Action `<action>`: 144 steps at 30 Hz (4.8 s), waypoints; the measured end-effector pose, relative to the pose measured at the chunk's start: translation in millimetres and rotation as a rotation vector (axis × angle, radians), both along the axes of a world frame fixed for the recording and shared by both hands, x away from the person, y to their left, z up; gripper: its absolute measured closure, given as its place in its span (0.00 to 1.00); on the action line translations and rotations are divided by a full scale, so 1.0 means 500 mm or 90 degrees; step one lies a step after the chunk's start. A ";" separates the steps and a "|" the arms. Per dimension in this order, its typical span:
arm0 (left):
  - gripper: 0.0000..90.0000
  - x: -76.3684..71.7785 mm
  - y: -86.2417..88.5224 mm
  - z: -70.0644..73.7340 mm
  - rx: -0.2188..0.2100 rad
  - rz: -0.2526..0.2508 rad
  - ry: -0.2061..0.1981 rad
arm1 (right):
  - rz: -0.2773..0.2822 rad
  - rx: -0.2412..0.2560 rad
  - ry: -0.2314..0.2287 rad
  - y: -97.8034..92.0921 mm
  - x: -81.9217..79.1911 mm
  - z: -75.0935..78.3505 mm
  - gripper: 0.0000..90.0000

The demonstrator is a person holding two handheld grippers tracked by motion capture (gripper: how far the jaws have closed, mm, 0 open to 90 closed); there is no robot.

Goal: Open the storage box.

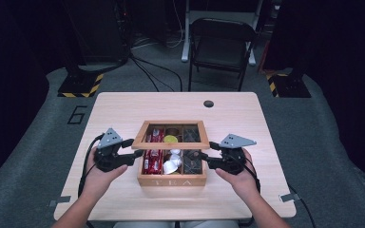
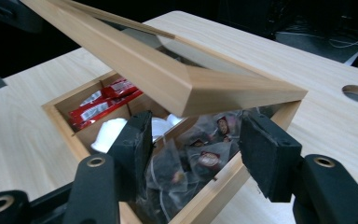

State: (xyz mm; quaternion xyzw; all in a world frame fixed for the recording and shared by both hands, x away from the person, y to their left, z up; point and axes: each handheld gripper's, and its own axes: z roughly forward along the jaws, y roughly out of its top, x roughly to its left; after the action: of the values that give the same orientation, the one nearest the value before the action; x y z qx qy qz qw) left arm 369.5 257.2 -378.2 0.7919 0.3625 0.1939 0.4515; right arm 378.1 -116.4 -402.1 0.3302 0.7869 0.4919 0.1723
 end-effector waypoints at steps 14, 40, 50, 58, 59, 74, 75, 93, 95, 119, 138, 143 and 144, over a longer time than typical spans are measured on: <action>0.51 0.038 0.002 0.048 -0.015 0.003 -0.003 | -0.056 -0.028 -0.038 0.015 0.046 0.027 0.56; 0.51 0.086 0.001 0.086 -0.039 0.017 0.000 | -0.081 -0.014 -0.050 0.020 0.103 0.070 0.67; 0.51 0.099 -0.001 0.045 -0.042 0.039 0.015 | -0.082 -0.018 -0.052 0.021 0.104 0.071 0.68; 0.59 0.114 -0.008 0.027 -0.014 0.063 -0.007 | -0.081 -0.022 -0.057 0.021 0.110 0.075 0.68; 0.59 0.115 -0.010 0.026 -0.009 0.066 -0.013 | -0.082 -0.018 -0.055 0.022 0.111 0.076 0.68; 0.66 0.142 -0.016 0.043 0.000 0.081 -0.035 | -0.084 -0.012 -0.056 0.022 0.126 0.087 0.68; 0.66 0.147 -0.016 0.046 -0.004 0.083 -0.034 | -0.084 -0.005 -0.053 0.021 0.133 0.090 0.66; 0.68 0.194 -0.014 0.070 -0.017 0.091 -0.023 | -0.116 -0.014 -0.042 0.023 0.184 0.083 0.61; 0.68 0.197 -0.015 0.070 -0.021 0.094 -0.026 | -0.115 -0.014 -0.040 0.023 0.187 0.082 0.61; 0.69 0.233 -0.014 0.079 -0.039 0.109 -0.021 | -0.128 -0.038 -0.022 0.042 0.244 0.049 0.63; 0.70 0.249 -0.016 0.084 -0.049 0.116 -0.013 | -0.141 -0.046 -0.018 0.048 0.269 0.023 0.71; 0.70 0.249 -0.016 0.084 -0.047 0.117 -0.016 | -0.143 -0.044 -0.022 0.049 0.270 0.021 0.71; 0.70 0.249 -0.016 0.084 -0.047 0.117 -0.017 | -0.143 -0.044 -0.022 0.049 0.270 0.021 0.71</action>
State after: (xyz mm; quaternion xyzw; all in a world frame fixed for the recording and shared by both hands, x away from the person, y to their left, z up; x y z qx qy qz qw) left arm 494.1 249.1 -336.3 0.7355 0.4342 0.2317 0.4656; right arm 513.1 -91.7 -391.8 0.4020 0.7582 0.4477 0.2511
